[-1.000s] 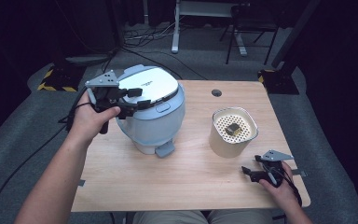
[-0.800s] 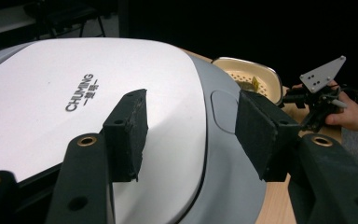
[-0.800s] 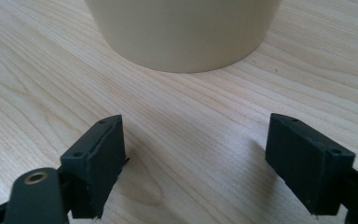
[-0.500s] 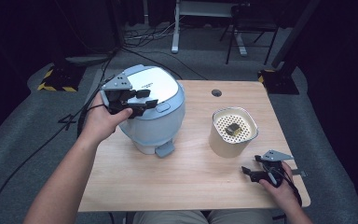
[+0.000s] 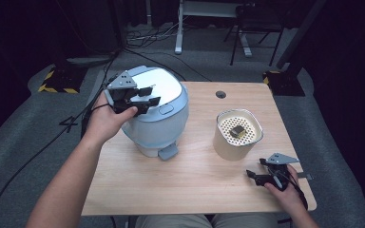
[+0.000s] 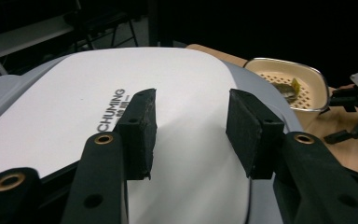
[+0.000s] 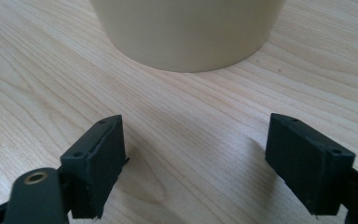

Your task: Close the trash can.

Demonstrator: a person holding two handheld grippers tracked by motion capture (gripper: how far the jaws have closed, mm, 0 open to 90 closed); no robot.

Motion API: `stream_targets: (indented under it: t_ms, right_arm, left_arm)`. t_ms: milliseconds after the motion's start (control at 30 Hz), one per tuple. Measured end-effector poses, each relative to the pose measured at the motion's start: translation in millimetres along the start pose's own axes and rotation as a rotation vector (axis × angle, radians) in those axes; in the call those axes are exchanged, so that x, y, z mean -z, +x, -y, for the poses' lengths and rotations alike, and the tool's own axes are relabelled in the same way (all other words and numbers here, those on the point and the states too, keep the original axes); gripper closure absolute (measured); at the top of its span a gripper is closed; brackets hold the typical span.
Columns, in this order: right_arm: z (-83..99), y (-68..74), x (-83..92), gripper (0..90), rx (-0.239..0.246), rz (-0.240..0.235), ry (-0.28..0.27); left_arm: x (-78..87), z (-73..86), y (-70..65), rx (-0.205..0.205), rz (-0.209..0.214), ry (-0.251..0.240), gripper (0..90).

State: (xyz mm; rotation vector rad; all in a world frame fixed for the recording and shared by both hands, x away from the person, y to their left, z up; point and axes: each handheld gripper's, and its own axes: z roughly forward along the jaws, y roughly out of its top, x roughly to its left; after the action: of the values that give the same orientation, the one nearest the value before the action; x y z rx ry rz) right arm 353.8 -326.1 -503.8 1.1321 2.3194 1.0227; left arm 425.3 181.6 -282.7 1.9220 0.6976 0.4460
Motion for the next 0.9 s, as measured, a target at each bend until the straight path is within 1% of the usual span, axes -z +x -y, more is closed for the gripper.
stream_targets:
  t_ms: [200,267,300,367,467,533,600,633,667,767,900]
  right_arm:
    - [0.1,0.1,0.0,20.2,0.002,-0.001,0.0]
    - [0.1,0.1,0.0,20.3,0.002,-0.004,-0.001]
    - [0.1,0.2,0.1,20.3,0.003,-0.002,0.0]
    - [0.2,0.2,0.1,20.2,0.005,-0.006,-0.001]
    - [0.2,0.3,0.1,20.2,0.005,-0.008,0.0]
    - [0.2,0.3,0.1,20.2,0.005,-0.008,0.0]
    - [0.2,0.3,0.1,20.2,0.005,-0.008,0.0]
    - [0.2,0.3,0.1,20.2,0.005,-0.008,0.0]
    - [0.2,0.4,0.2,20.2,0.005,-0.008,0.0]
    - [0.4,0.7,0.3,20.2,0.007,-0.009,0.0]
    - [0.4,0.7,0.4,20.2,0.007,-0.01,0.0]
  left_arm:
    - [-1.8,0.4,-1.3,-0.008,-0.01,-0.004,53.4]
    - [-3.2,0.8,-3.7,-0.014,-0.025,-0.008,53.4]
    - [-5.4,1.6,-5.1,-0.038,-0.043,0.003,54.9]
    - [-7.1,1.0,-6.8,-0.035,-0.051,0.002,54.9]
    - [-7.3,1.1,-6.4,-0.02,-0.043,-0.003,54.7]
    - [-6.6,0.8,-6.4,-0.017,-0.042,-0.002,53.1]
    - [-4.3,-1.0,-8.1,0.007,-0.043,0.013,40.9]
    - [-1.8,-1.2,-9.4,0.016,-0.039,0.003,37.3]
    - [1.6,-1.0,-11.4,0.012,-0.038,-0.017,33.8]
    - [12.9,1.0,-20.8,0.003,-0.027,-0.041,34.0]
    - [25.5,6.9,-38.2,-0.021,-0.016,-0.025,34.0]
